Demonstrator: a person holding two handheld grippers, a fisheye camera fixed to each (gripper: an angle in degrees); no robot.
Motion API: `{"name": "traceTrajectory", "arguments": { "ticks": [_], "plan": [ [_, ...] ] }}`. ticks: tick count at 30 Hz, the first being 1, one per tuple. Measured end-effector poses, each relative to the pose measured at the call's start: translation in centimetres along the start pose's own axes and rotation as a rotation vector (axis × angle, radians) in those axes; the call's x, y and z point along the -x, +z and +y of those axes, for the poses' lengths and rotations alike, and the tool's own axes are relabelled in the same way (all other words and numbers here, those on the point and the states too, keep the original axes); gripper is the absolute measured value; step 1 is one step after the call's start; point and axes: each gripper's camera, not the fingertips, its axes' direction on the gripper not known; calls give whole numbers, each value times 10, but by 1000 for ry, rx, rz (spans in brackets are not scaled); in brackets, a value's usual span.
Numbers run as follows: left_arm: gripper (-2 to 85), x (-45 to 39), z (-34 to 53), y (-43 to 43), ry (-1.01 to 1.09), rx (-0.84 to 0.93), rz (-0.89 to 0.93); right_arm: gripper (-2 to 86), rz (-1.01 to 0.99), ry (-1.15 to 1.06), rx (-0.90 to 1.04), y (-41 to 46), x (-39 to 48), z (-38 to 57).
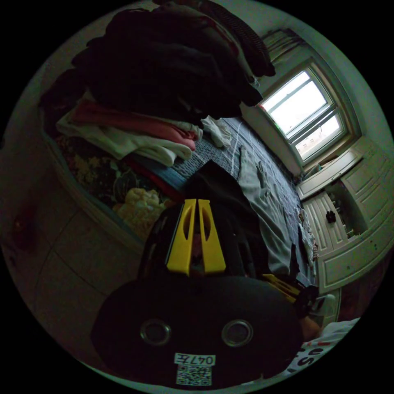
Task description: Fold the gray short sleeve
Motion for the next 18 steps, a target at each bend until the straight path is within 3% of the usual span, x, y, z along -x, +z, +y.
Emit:
{"name": "traceTrajectory", "arguments": {
  "ticks": [4, 9, 13, 18],
  "plan": [
    [-10, 7, 3, -11, -18, -43, 0, 4, -54, 28, -67, -24, -11, -5],
    [-10, 15, 2, -4, -52, 10, 31, 17, -218, 69, 77, 25, -27, 2],
    [-10, 15, 5, -8, -56, -10, 3, 55, -360, 138, -59, 24, -56, 5],
    [-10, 21, 4, -6, -100, -9, 48, 33, -342, 54, -87, 21, -75, 10]
  ]
}}
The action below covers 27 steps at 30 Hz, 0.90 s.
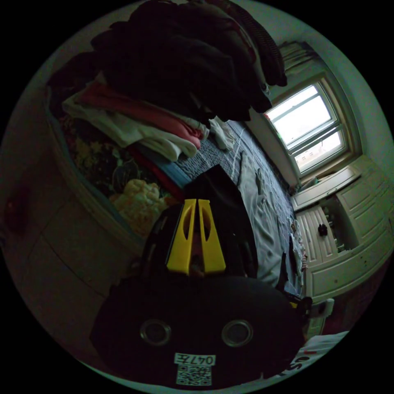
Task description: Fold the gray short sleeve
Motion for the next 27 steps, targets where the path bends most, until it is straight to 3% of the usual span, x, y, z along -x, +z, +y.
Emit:
{"name": "traceTrajectory", "arguments": {
  "ticks": [4, 11, 19, 27],
  "plan": [
    [-9, -1, 2, -2, -23, -21, 18, 13, 163, 143, -206, -27, -71, -3],
    [-10, -17, 0, -1, 34, -27, 43, 17, 340, 336, -197, -9, -277, -62],
    [-9, -36, -6, 8, 147, 22, 46, 68, 271, 600, 58, 121, -521, -167],
    [32, -40, -22, 28, 136, 53, 71, 58, 383, 641, 359, 227, -635, -195]
  ]
}}
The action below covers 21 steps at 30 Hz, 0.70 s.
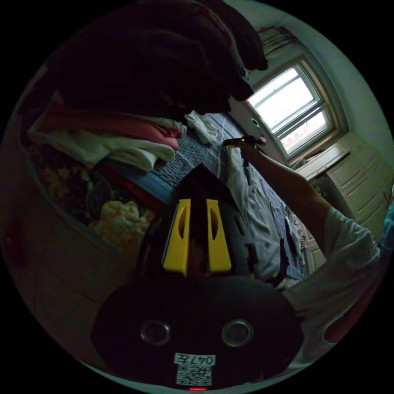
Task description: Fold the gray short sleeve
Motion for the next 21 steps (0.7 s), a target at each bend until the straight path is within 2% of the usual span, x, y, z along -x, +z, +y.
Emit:
{"name": "traceTrajectory", "arguments": {
  "ticks": [4, 7, 10, 13, 17, 21],
  "plan": [
    [-5, -11, -8, 15, 14, 18, 67, 5, 38, -25, -7, 11, -14, -29],
    [-9, -19, -10, 12, 20, -51, 83, 1, 44, -67, -64, 6, -26, -49],
    [-10, -32, -8, -3, 43, -190, 7, 0, -82, -88, -232, -11, -40, -66],
    [-10, -51, -9, -5, 91, -239, -107, 2, -42, -105, -211, 3, -46, -87],
    [-10, -59, -22, 10, 55, -198, -98, 15, -69, -110, -154, 39, -57, -99],
    [-10, -61, -34, 26, -8, -170, -58, 69, -89, -155, -241, 34, -83, -100]
  ]
}}
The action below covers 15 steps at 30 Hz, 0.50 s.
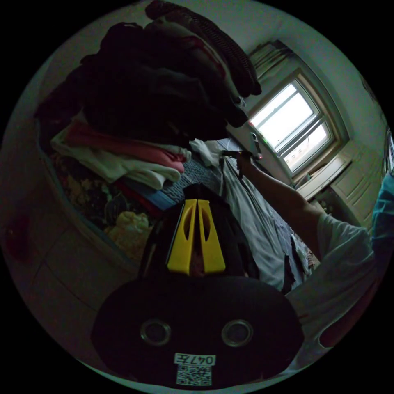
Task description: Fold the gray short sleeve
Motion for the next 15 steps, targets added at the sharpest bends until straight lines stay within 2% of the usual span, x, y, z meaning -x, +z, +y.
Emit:
{"name": "traceTrajectory", "arguments": {
  "ticks": [4, 7, 9, 11, 12, 13, 15],
  "plan": [
    [-10, -11, -10, 15, -31, -10, 17, 108, -61, -96, -245, -60, -32, 20],
    [-10, -21, -16, 25, -42, -13, 23, 92, -17, -60, -348, -94, -86, 50],
    [-10, -25, -19, 32, -70, -11, 44, 95, 39, 61, -351, -103, -142, 73],
    [-10, -29, -24, 43, -117, -14, 66, 97, 55, 151, -272, -100, -201, 98],
    [-10, -31, -25, 46, -126, -14, 68, 90, -50, 183, -220, -94, -239, 114],
    [-10, -37, -29, 53, -135, -13, 66, 78, -268, 187, -225, -89, -269, 129],
    [-10, -48, -36, 64, -135, -15, 53, 60, -495, 197, -303, -88, -299, 143]
  ]
}}
